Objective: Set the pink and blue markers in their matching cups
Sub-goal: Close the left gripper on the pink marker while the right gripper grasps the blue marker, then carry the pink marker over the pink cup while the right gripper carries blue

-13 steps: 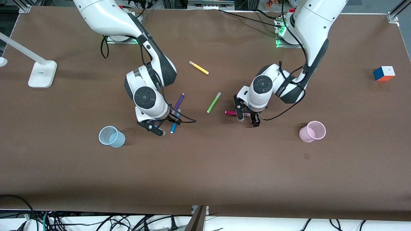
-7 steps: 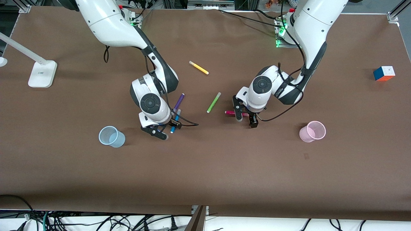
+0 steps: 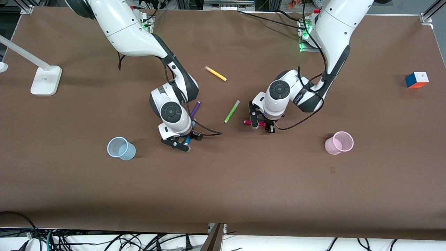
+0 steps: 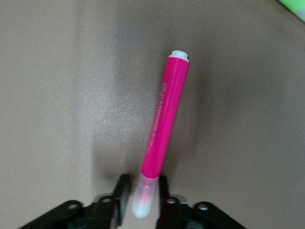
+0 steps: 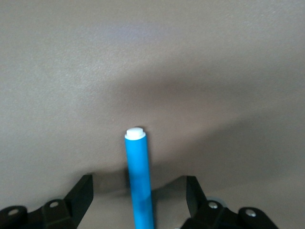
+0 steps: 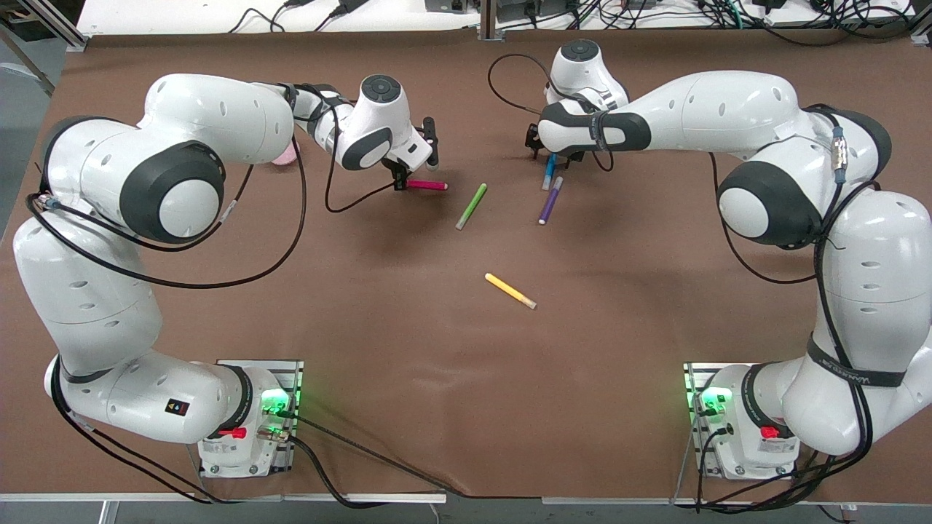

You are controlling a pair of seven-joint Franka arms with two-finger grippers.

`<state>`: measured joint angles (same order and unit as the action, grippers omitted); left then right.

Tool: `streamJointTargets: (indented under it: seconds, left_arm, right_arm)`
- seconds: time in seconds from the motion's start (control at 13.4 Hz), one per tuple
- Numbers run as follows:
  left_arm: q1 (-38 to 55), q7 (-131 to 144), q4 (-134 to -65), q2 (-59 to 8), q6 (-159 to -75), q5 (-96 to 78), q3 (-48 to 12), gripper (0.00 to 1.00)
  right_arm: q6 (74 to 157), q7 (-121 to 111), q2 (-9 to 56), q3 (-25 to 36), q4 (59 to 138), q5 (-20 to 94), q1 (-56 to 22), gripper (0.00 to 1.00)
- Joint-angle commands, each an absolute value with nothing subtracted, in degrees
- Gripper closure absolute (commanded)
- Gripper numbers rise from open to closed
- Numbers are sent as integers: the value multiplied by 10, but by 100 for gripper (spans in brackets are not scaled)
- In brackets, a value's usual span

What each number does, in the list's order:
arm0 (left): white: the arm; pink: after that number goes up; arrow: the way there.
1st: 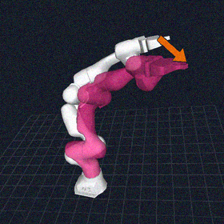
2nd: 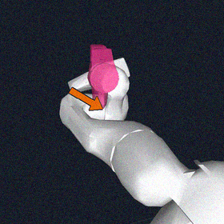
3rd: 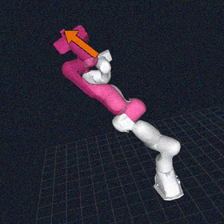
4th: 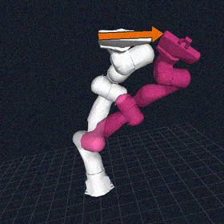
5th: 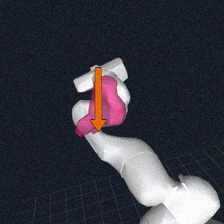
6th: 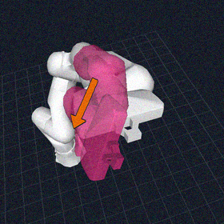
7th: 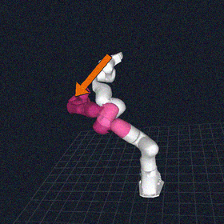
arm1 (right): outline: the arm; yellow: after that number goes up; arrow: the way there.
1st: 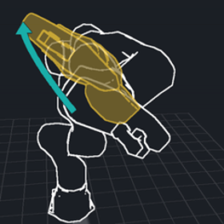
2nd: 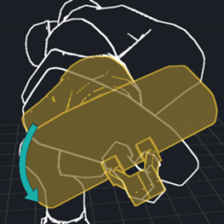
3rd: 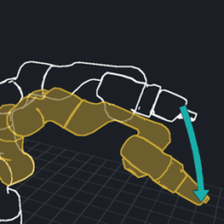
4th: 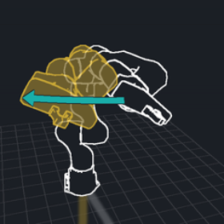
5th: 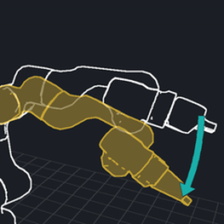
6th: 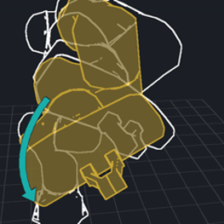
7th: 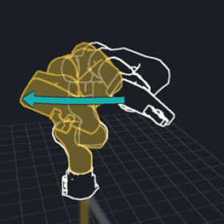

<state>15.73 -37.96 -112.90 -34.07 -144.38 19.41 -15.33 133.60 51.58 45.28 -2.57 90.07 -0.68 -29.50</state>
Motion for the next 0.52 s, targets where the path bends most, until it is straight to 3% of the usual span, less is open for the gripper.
streamJointTargets:
  seconds: [0.0,0.15,0.22,0.45]
  left_arm:
    - [156,-385,-1131,-338,-1446,208,-150,100]
    - [142,-384,-1129,-324,-1414,208,-150,100]
    - [139,-384,-1126,-313,-1381,208,-150,100]
    - [132,-385,-1081,-296,-1211,207,-149,100]
  right_arm:
    - [1341,512,454,-25,899,-12,-304,34]
    - [1341,492,453,-25,904,-12,-303,89]
    - [1341,475,453,-25,906,-10,-300,100]
    - [1327,440,443,-25,906,-6,-287,100]
